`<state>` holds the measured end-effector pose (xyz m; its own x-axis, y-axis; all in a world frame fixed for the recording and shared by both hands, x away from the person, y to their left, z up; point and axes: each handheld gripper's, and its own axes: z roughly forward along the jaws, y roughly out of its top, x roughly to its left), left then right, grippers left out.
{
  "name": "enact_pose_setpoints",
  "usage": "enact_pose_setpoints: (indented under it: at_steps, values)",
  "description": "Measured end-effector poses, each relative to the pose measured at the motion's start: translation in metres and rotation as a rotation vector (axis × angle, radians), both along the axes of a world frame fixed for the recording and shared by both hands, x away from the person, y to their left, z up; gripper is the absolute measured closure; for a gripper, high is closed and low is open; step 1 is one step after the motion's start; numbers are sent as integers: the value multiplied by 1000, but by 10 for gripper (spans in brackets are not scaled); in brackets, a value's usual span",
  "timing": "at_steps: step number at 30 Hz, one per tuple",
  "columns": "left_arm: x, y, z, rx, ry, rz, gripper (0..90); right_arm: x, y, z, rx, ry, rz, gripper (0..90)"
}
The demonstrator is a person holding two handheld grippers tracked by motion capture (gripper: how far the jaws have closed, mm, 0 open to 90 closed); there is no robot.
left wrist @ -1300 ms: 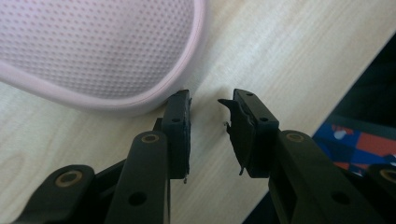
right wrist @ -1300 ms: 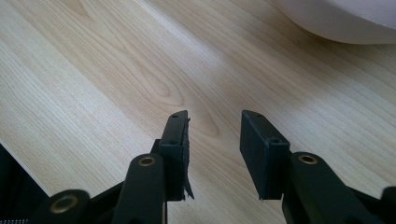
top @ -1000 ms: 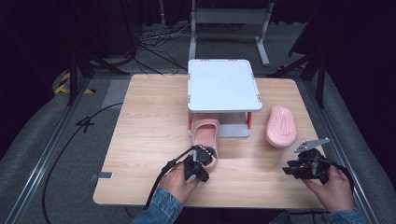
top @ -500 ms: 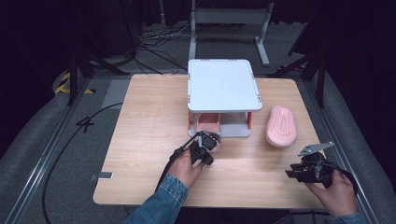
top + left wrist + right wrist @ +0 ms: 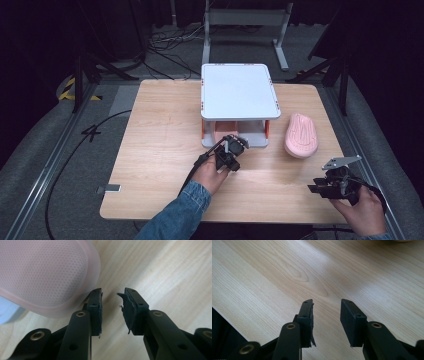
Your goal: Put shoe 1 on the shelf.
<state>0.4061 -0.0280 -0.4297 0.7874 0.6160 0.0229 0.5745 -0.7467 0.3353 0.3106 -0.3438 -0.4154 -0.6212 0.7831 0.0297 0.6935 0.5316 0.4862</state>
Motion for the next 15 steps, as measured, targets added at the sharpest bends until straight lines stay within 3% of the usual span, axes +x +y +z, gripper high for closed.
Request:
enact_pose_setpoints:
  at_steps: [2, 5, 9, 11, 12, 13, 15]
  values:
    - [0, -3, 0, 9, -6, 4, 682, -1, -2, 0, 2, -4, -4, 631]
    - [-4, -11, 1, -4, 2, -33, 675, -2, -3, 0, 5, -1, -9, 631]
    - [-5, -29, 6, -51, -19, -75, 673, -3, -4, -1, 5, 3, -10, 629]
    - [0, -33, 4, -53, -32, -60, 673, -3, -4, -1, 4, 2, -9, 629]
    - [2, -35, 2, -35, -52, -49, 674, -4, -4, -1, 2, 0, -6, 629]
    - [9, -35, -2, 9, -74, -19, 680, -5, -4, 0, 6, -4, -3, 629]
    - [14, -31, -3, 7, -69, -3, 713, -6, -4, 1, 7, -5, -3, 629]
